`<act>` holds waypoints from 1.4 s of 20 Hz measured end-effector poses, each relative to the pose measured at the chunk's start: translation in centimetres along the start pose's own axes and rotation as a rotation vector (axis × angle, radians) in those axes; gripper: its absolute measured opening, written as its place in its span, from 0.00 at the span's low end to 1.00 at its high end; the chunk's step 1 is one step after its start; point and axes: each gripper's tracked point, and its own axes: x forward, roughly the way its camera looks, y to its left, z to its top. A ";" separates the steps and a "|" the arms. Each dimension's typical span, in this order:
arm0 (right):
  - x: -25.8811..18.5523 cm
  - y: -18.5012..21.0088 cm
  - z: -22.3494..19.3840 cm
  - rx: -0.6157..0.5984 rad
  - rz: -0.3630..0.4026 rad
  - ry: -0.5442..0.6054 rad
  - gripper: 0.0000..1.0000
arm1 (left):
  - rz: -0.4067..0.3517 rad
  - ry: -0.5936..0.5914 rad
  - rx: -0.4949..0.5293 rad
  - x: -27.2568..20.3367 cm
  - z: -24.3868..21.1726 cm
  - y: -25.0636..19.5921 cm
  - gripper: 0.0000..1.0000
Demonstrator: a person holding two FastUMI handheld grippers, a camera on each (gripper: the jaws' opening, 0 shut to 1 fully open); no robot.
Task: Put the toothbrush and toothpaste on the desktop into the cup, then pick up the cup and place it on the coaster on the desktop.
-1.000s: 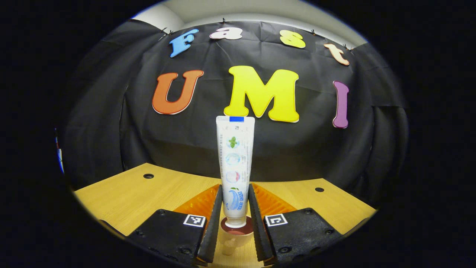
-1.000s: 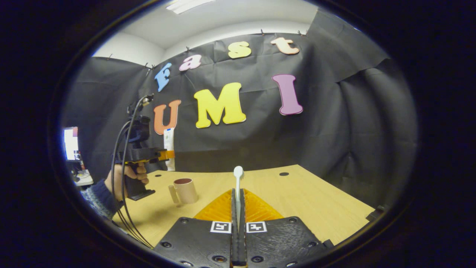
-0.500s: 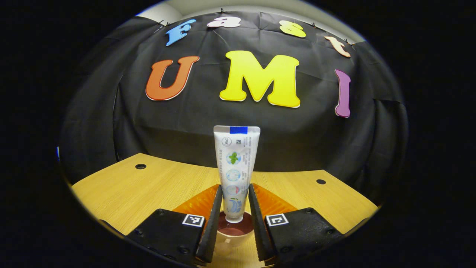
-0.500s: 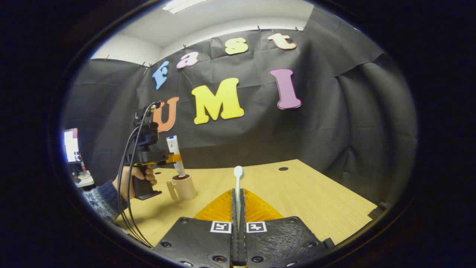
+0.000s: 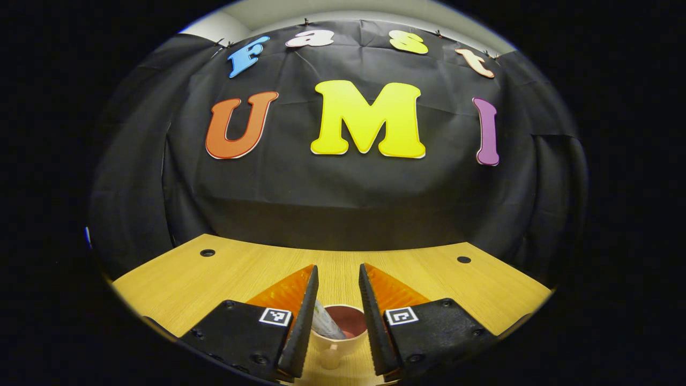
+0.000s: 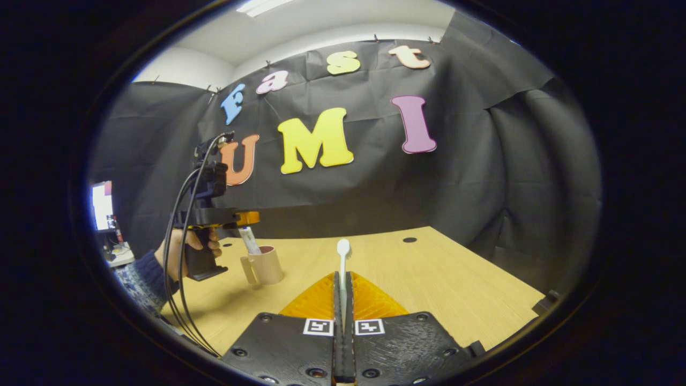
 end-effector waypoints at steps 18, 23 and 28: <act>7.9 8.8 5.9 -0.034 0.084 -0.060 0.00 | 0.029 -0.045 0.012 -10.0 -1.5 4.8 0.97; 12.3 14.0 9.1 -0.065 0.137 -0.106 0.00 | 0.026 -0.028 0.007 -12.8 -4.0 6.4 0.97; 17.1 19.2 9.9 -0.066 0.205 -0.088 0.00 | 0.046 0.004 -0.029 -14.3 -6.4 9.0 0.97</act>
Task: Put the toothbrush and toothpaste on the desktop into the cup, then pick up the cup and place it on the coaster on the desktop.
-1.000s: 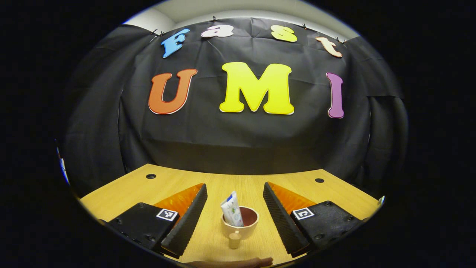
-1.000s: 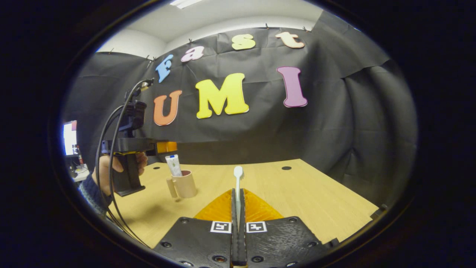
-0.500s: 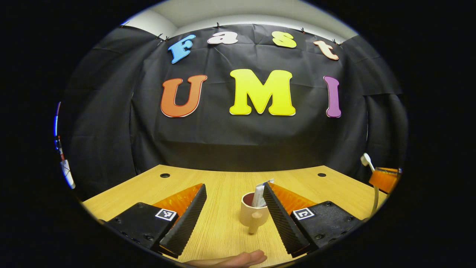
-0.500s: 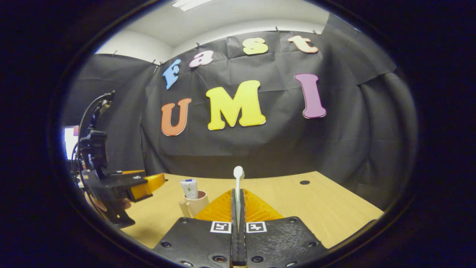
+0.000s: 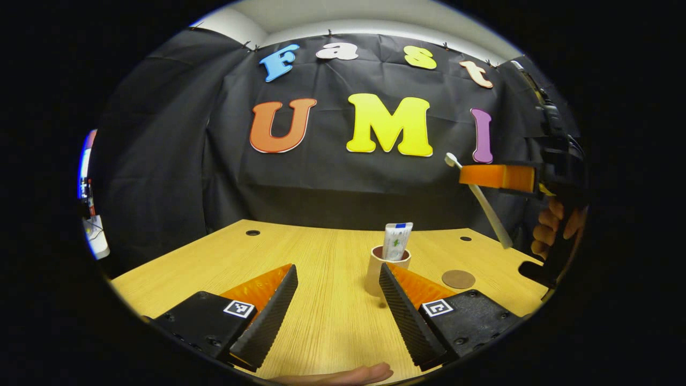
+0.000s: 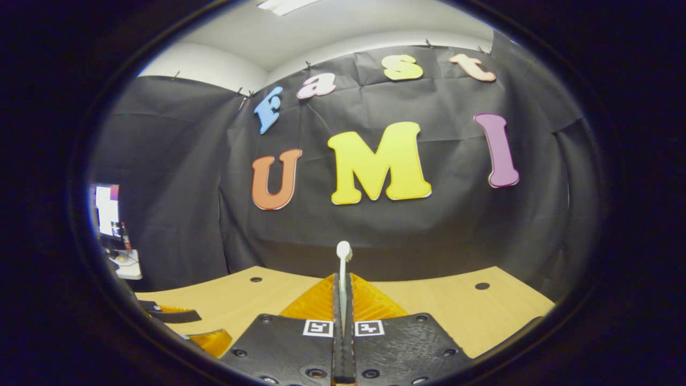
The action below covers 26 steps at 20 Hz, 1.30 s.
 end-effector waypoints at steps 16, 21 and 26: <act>8.8 0.8 -2.9 0.061 -0.002 0.058 0.00 | -0.004 0.029 0.005 0.4 -2.0 2.3 0.98; 8.4 0.0 -2.5 0.050 -0.020 0.053 0.00 | -0.021 0.033 0.015 0.5 -2.3 1.5 0.98; 8.0 0.2 -2.5 0.048 -0.008 0.055 0.00 | -0.024 0.073 0.006 0.6 -3.7 1.2 0.98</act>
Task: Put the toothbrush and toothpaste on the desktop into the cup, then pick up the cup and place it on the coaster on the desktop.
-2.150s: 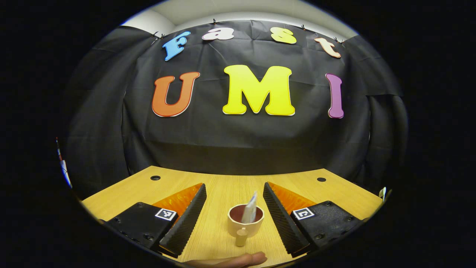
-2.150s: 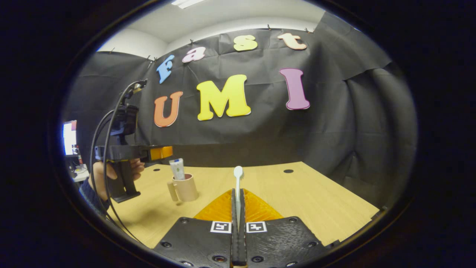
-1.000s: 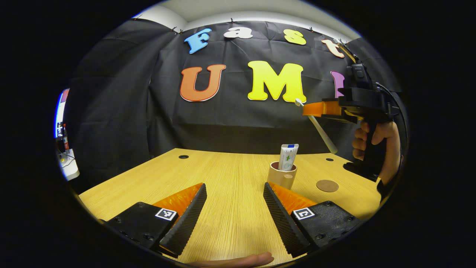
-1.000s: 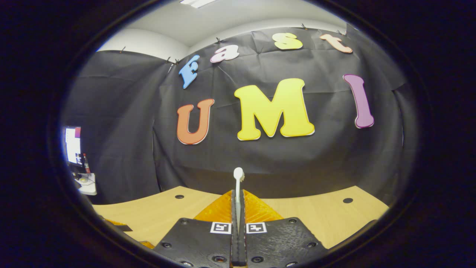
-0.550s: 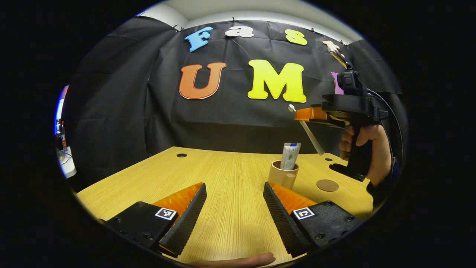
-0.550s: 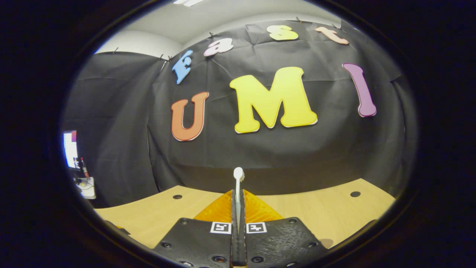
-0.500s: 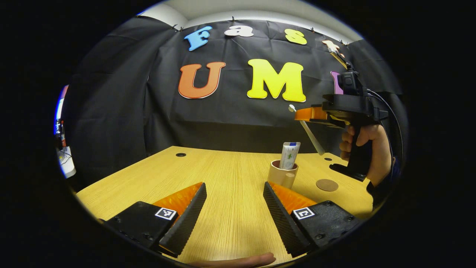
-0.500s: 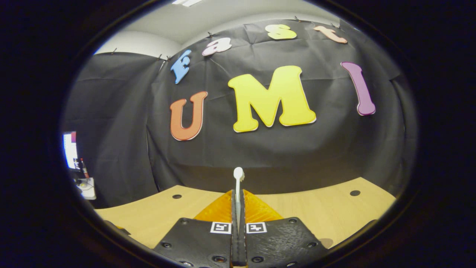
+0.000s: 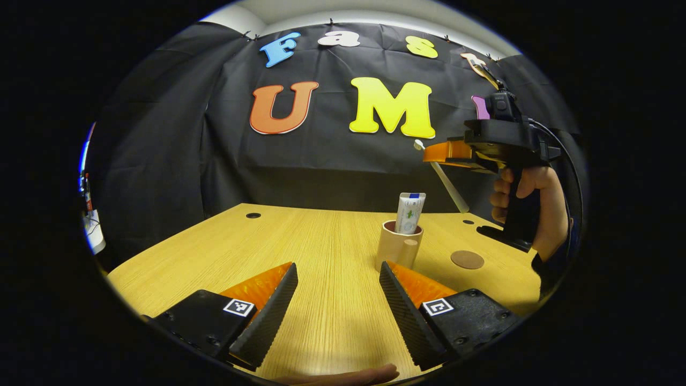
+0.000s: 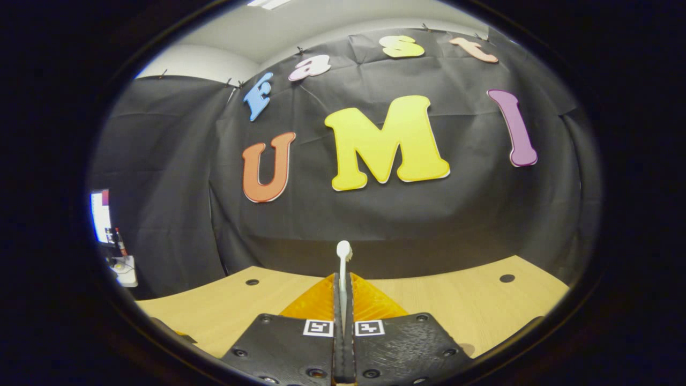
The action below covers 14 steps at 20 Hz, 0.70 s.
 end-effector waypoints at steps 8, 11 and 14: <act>2.9 0.1 -0.4 -0.011 0.013 -0.046 0.00 | 0.002 -0.007 0.005 0.0 0.2 0.0 0.98; 4.7 -0.1 -1.8 -0.011 0.010 -0.025 0.00 | 0.005 -0.007 0.006 0.1 0.1 0.1 0.98; 5.4 0.4 -2.5 0.016 0.025 0.003 0.01 | 0.008 -0.001 -0.001 0.1 -0.1 0.2 0.98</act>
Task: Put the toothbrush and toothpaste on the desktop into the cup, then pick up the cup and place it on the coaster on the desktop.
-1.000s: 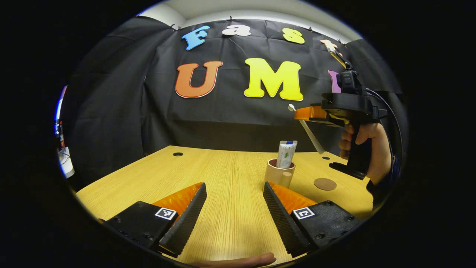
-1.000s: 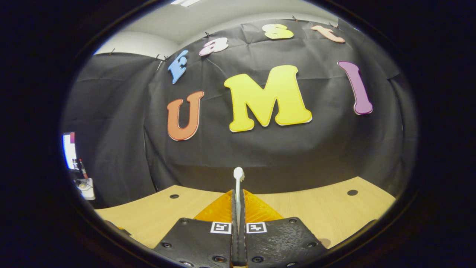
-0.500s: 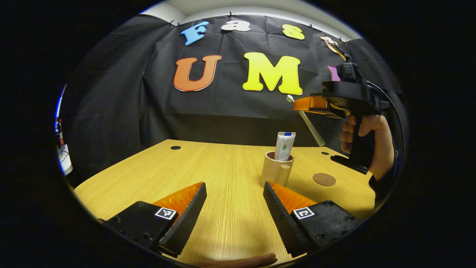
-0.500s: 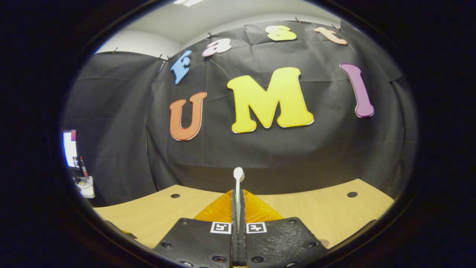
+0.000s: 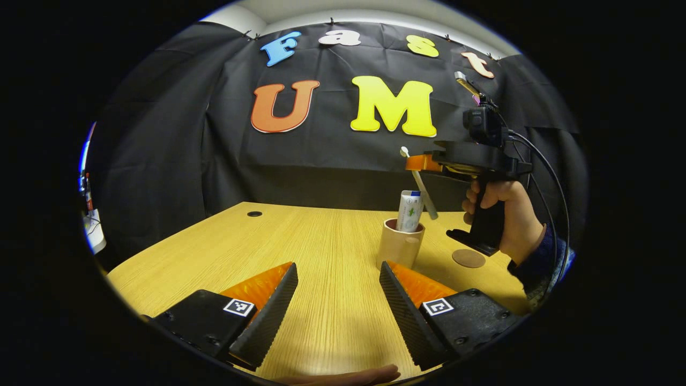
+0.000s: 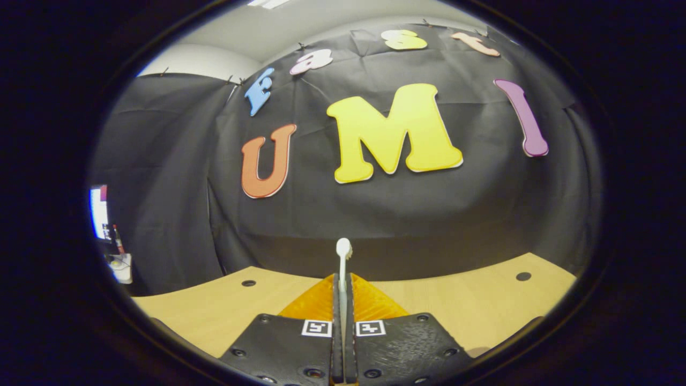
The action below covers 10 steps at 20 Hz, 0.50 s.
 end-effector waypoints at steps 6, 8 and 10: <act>-1.0 1.0 1.2 -0.032 0.015 -0.036 0.02 | -0.004 0.007 -0.008 0.2 -0.4 0.0 0.98; -1.1 1.1 1.1 -0.031 0.015 -0.035 0.02 | -0.006 0.005 -0.006 0.2 -0.4 -0.2 0.98; -0.9 0.9 0.6 -0.045 -0.002 -0.022 0.02 | -0.010 0.006 -0.007 0.0 -0.5 -0.2 0.98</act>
